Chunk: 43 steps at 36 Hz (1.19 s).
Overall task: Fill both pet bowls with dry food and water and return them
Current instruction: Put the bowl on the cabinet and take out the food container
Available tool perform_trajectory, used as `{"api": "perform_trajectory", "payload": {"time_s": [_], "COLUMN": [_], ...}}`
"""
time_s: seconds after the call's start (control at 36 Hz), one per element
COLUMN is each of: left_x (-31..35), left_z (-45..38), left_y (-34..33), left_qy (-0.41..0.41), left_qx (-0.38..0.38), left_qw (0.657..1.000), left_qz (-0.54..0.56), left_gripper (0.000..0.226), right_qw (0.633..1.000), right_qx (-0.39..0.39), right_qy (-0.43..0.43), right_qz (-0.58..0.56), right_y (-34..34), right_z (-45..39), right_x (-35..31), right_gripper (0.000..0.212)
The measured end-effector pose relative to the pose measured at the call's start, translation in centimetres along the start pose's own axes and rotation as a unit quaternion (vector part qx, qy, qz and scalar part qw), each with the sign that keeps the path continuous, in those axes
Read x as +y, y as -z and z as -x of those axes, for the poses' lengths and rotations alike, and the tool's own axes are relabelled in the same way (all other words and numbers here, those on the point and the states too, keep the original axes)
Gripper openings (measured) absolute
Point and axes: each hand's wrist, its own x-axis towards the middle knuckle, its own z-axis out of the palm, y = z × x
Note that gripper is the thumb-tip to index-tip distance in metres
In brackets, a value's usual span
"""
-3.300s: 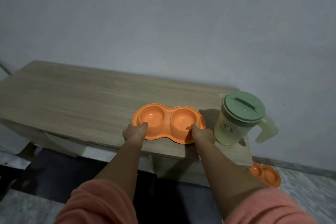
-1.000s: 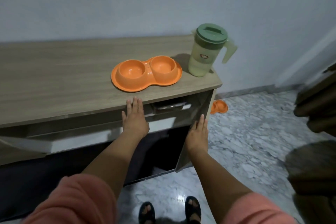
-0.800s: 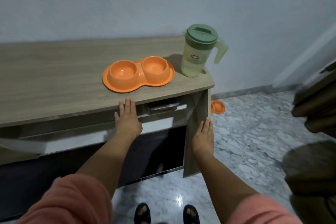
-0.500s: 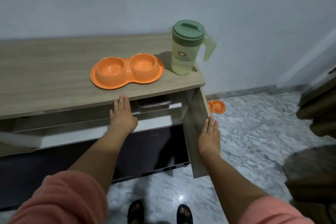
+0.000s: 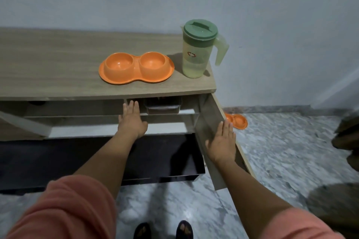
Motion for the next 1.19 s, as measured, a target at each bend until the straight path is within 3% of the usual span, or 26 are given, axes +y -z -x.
{"api": "perform_trajectory", "payload": {"time_s": [0.17,0.47,1.0,1.19], "left_x": [0.2,-1.6,-2.0,-1.8], "left_z": [0.1,-3.4,-12.7,-15.2], "left_y": [-0.8,-5.5,-12.7,-15.0], "left_qy": [-0.011,-0.053,-0.085,-0.063], "left_qx": [-0.006,0.038,0.198,0.212], "left_qw": [1.000,0.987,0.916,0.875], "left_qz": [0.025,0.149,0.337,0.431], "left_gripper": [0.078,0.069,0.064,0.066], "right_qw": [0.994,0.941,0.858,0.840], "right_qx": [0.014,0.047,0.188,0.177], "right_qy": [0.063,0.058,0.104,0.111], "right_qz": [-0.086,-0.331,-0.467,-0.500], "right_y": [-0.4,-5.4,-14.9,-17.2], "right_z": [-0.5,-4.7,-15.0,-17.2], "right_x": [-3.2,-7.6,-8.9,-9.4], "right_gripper": [0.074,0.078,0.075,0.078]}}
